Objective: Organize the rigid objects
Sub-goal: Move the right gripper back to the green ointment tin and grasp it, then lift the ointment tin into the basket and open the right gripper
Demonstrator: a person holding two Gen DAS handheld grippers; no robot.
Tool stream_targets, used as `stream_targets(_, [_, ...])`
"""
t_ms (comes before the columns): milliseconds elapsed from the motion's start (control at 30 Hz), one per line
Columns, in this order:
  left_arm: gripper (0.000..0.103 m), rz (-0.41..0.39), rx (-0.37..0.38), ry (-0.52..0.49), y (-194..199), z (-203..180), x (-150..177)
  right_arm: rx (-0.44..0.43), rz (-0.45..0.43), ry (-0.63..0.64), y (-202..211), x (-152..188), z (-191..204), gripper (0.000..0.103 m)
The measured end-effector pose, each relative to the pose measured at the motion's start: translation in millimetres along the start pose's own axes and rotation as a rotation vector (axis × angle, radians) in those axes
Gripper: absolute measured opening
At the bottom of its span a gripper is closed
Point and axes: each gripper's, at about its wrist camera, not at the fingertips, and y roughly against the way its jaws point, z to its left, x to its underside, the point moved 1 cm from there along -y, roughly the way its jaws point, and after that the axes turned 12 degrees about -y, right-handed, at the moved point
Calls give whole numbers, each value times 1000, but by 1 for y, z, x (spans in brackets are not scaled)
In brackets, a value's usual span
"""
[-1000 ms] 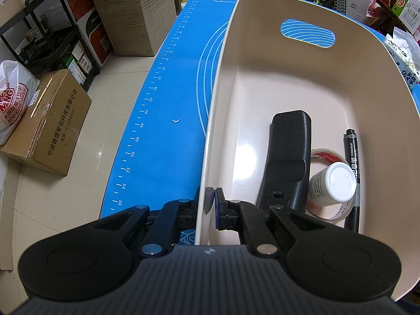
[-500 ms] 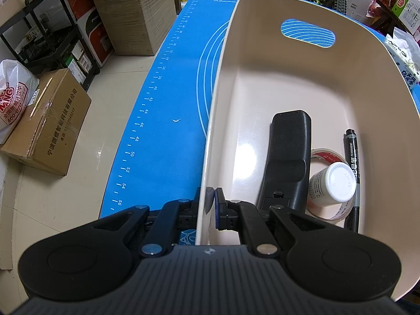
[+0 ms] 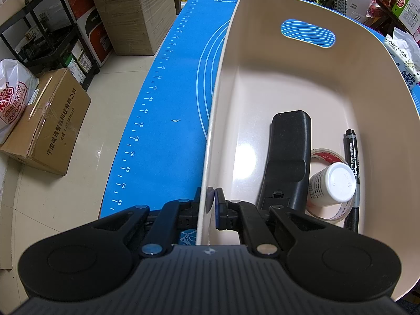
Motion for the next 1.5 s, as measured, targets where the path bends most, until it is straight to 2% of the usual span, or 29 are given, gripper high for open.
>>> stream_targets(200, [9, 1, -4, -2, -1, 0, 0, -41, 26, 188, -5, -2, 12, 89])
stream_targets(333, [9, 1, -4, -2, -1, 0, 1, -53, 61, 315, -13, -5, 21, 82])
stream_targets(567, [9, 1, -3, -2, -1, 0, 1, -85, 102, 459, -25, -6, 31, 79])
stream_targets(667, [9, 1, -4, -2, -1, 0, 1, -107, 122, 463, -27, -10, 30, 75])
stream_targets(833, [9, 1, -5, -2, -1, -1, 1, -119, 133, 394, -28, -19, 18, 54])
stream_targets(933, [9, 2, -6, -4, -1, 0, 0, -129, 135, 328, -28, -20, 9, 54])
stream_targets(1200, [9, 2, -7, -5, -1, 0, 0, -105, 121, 312, -26, -22, 11, 54])
stream_targets(1500, [9, 2, -7, -5, -1, 0, 0, -31, 13, 246, 8, -25, -3, 54])
